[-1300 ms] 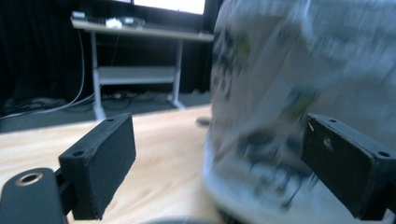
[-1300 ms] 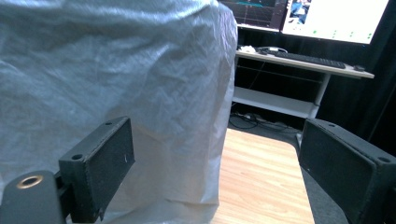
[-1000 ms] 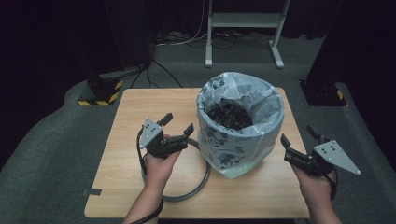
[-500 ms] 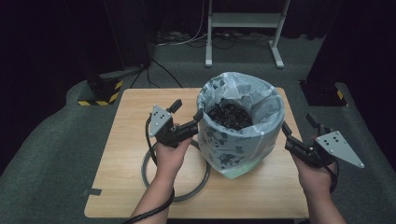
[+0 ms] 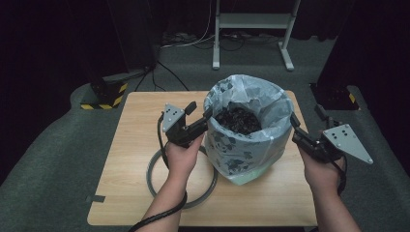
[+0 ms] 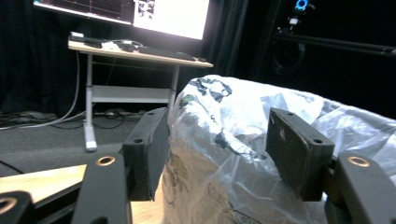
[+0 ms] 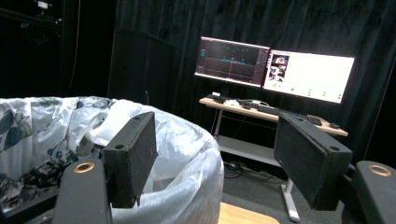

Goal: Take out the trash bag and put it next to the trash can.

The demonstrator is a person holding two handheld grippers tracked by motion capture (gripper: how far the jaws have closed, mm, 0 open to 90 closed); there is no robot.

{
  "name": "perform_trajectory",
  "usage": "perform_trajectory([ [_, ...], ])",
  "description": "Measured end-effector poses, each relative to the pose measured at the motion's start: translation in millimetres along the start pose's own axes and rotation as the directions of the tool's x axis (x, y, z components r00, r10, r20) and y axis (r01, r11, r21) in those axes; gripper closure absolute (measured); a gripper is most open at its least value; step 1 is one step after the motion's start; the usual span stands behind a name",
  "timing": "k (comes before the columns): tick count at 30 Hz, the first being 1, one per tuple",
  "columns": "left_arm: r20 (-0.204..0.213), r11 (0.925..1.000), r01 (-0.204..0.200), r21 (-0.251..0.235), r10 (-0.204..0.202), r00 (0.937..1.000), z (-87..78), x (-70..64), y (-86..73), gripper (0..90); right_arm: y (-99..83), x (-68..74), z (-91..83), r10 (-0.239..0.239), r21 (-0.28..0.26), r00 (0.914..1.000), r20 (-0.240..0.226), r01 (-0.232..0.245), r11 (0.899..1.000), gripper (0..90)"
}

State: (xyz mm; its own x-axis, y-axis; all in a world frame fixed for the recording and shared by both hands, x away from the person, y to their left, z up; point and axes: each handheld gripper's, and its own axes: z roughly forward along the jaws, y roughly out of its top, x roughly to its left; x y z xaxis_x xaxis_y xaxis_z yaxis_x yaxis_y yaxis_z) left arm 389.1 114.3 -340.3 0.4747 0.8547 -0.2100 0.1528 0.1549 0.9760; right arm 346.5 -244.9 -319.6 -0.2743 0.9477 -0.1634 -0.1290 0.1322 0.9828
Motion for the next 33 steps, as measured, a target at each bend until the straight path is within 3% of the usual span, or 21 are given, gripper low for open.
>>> perform_trajectory([
  [5,0.004,0.9997,-0.018,-0.015,0.018,0.9998,-0.6,-2.4,-1.9,46.1,0.6,1.9,7.2,0.030,0.020,0.9995,0.010,-0.031,0.999,33.9],
  [12,0.032,0.9988,-0.045,-0.021,0.046,0.9984,-1.6,-6.7,-2.7,65.1,0.3,4.7,12.2,0.060,0.067,0.9982,0.005,-0.060,0.996,42.3],
  [16,0.020,0.9969,-0.071,-0.035,0.072,0.9972,-3.7,-9.7,-4.1,70.1,0.0,6.4,12.8,0.089,0.080,0.9961,0.003,-0.089,0.993,45.3],
  [22,0.007,0.9926,-0.111,-0.048,0.112,0.9937,-7.1,-10.4,-4.4,88.8,-0.3,8.6,16.6,0.110,0.107,0.9938,0.017,-0.111,0.988,50.2],
  [28,0.002,0.9894,-0.136,-0.051,0.136,0.9907,-8.1,-10.7,-5.3,89.9,-2.1,7.9,21.6,0.125,0.147,0.9917,0.032,-0.128,0.981,55.9],
  [33,0.016,0.9917,-0.117,-0.053,0.118,0.9929,-8.2,-9.3,-4.9,89.8,-3.1,8.0,24.7,0.143,0.179,0.9892,0.031,-0.146,0.973,60.1],
])
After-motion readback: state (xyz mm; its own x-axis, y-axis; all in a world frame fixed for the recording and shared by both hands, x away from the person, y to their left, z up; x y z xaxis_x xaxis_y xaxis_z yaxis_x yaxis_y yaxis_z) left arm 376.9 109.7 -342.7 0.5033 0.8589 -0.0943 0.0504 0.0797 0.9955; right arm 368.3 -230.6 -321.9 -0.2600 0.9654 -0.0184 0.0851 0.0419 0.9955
